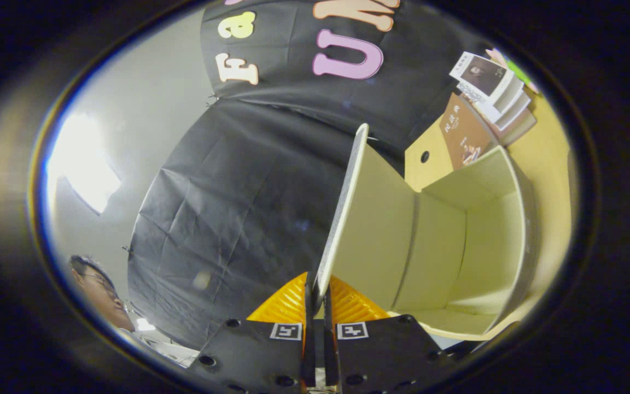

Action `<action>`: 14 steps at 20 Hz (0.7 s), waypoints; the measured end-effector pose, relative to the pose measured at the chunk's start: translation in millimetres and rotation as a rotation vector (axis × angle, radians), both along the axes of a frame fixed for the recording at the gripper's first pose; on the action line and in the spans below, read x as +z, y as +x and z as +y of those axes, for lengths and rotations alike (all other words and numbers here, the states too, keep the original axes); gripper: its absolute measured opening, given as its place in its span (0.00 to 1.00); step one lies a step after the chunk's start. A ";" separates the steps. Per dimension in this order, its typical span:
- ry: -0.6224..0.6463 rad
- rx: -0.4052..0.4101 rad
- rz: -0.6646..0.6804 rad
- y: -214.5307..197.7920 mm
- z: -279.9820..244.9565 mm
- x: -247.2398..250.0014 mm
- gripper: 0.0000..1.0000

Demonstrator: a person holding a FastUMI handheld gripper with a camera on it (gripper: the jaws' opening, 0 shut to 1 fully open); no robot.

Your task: Open the storage box then place both shoes into the box .Put the left shoe in first, then the right shoe, with the right side of both shoes facing outward in a uniform manner.

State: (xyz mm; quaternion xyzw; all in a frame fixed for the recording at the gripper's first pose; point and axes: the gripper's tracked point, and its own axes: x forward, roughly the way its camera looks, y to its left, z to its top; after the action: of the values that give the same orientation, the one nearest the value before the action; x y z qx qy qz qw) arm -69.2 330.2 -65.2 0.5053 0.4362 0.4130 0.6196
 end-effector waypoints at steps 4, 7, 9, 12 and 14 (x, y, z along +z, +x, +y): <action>-0.004 0.020 -0.030 -2.0 38.0 5.5 0.10; -0.015 0.039 -0.048 -6.6 67.0 4.8 0.10; -0.033 0.040 -0.083 -10.2 84.9 4.9 0.10; -0.071 0.069 -0.126 -17.1 115.4 -3.2 0.10; -0.091 0.086 -0.147 -21.9 132.4 -6.7 0.10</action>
State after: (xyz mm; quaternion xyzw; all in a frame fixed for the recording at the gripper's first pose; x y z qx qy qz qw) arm -91.1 462.6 -71.9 0.4259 0.4292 0.4549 0.6538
